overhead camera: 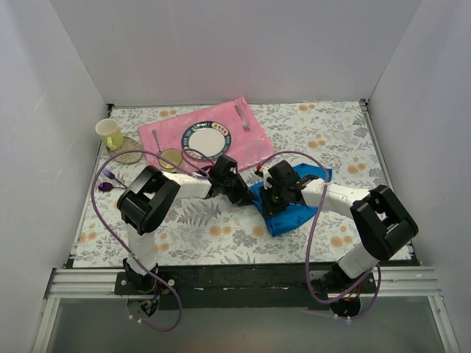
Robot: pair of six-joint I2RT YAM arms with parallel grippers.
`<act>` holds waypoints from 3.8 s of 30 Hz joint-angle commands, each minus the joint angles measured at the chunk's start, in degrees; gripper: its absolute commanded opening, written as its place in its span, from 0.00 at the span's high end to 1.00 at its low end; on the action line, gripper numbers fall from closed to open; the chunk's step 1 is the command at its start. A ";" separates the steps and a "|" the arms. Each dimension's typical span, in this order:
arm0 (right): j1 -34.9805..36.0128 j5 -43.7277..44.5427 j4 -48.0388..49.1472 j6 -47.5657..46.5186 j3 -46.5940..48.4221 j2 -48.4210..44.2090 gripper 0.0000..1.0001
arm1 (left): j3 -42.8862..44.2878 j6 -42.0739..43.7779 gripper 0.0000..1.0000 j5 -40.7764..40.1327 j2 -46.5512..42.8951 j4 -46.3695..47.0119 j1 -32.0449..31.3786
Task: Fold the napkin, place the utensils inside, and roll it up
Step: Roll the napkin with the utensil
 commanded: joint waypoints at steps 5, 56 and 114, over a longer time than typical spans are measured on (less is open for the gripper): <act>9.52 20.47 -12.32 -0.90 5.50 -3.33 0.54 | 1.59 5.30 1.00 -2.81 1.82 -3.46 -0.22; 19.46 35.95 -19.62 2.70 4.10 -2.90 0.50 | 3.09 7.41 0.51 1.33 2.53 -5.39 0.05; 21.74 49.31 -17.15 4.63 13.24 11.52 0.75 | -0.26 12.77 0.19 5.90 -3.98 -8.30 6.20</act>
